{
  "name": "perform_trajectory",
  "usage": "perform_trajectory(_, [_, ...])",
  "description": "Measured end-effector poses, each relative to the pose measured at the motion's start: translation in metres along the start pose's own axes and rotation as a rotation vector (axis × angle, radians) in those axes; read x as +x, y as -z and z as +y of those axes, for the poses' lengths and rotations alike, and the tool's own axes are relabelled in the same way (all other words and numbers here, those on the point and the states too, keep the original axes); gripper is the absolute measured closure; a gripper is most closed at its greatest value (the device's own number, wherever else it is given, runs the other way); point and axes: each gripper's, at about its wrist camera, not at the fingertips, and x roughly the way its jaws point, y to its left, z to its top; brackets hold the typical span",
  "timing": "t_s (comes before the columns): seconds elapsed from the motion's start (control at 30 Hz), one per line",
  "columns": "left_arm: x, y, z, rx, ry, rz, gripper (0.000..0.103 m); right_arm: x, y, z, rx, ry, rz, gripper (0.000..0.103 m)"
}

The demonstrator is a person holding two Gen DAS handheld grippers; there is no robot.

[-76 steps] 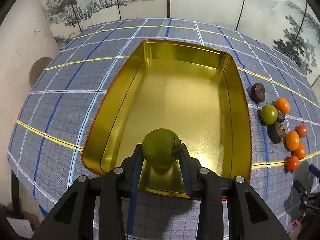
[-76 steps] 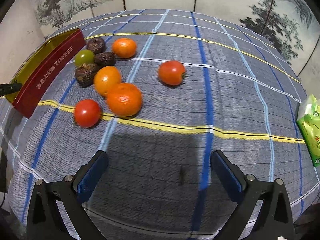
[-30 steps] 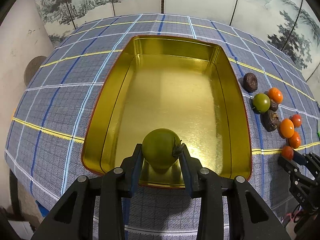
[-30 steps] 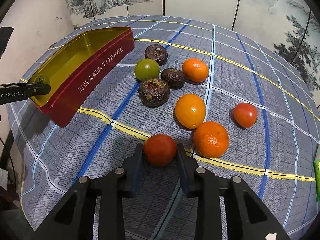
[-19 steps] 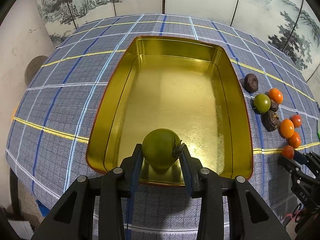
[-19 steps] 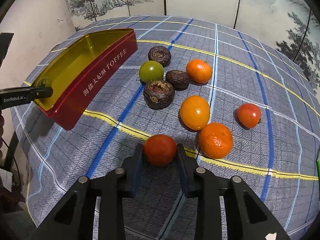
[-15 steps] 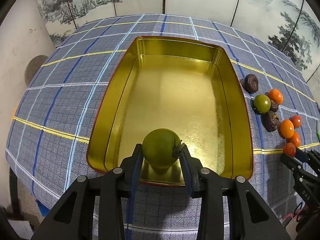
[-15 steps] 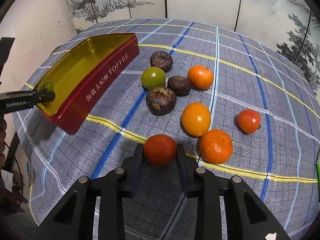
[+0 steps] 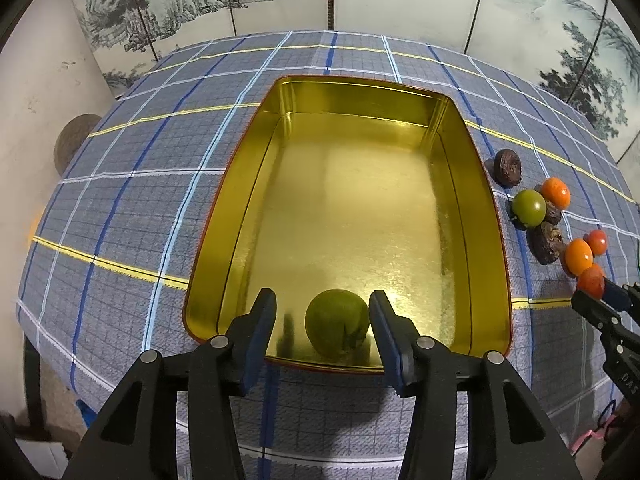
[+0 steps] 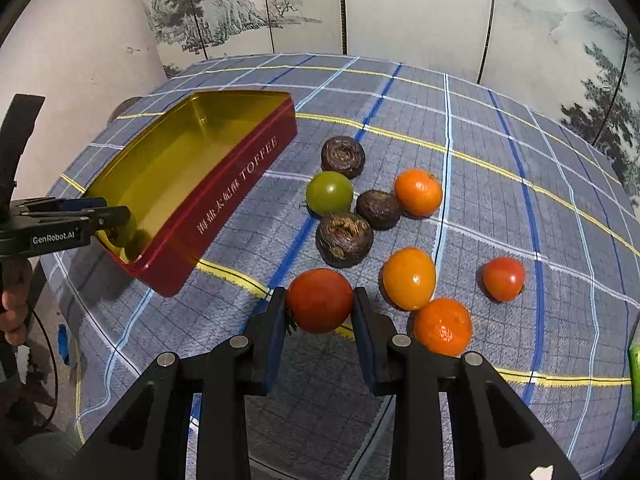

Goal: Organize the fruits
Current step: 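Carry the red tomato with the right tool into the tin and release it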

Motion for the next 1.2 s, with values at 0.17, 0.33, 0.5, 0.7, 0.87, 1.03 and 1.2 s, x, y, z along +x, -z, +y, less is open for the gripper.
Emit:
perform_trajectory(0.17, [-0.009, -0.001, 0.002, -0.006, 0.005, -0.024, 0.053, -0.002, -0.008, 0.005, -0.008, -0.011, -0.018, 0.074])
perform_trajectory(0.33, [-0.024, -0.003, 0.009, -0.027, -0.008, -0.079, 0.051, -0.002, -0.019, 0.015, -0.031, -0.028, -0.034, 0.074])
perform_trajectory(0.5, [-0.038, -0.003, 0.022, -0.061, -0.027, -0.128, 0.044, -0.003, -0.029, 0.033, -0.071, -0.054, -0.050, 0.074])
perform_trajectory(0.7, [-0.051, 0.002, 0.050, -0.129, -0.056, -0.166, 0.036, -0.003, -0.043, 0.063, -0.138, -0.099, -0.065, 0.074])
perform_trajectory(0.87, [-0.056, 0.009, 0.076, -0.181, -0.109, -0.174, 0.035, 0.004, -0.054, 0.087, -0.184, -0.133, -0.056, 0.074])
perform_trajectory(1.03, [-0.056, 0.019, 0.098, -0.222, -0.143, -0.159, 0.034, 0.016, -0.062, 0.110, -0.237, -0.149, -0.038, 0.074])
perform_trajectory(1.2, [-0.051, 0.027, 0.111, -0.250, -0.159, -0.142, 0.034, 0.036, -0.072, 0.127, -0.280, -0.134, -0.013, 0.074])
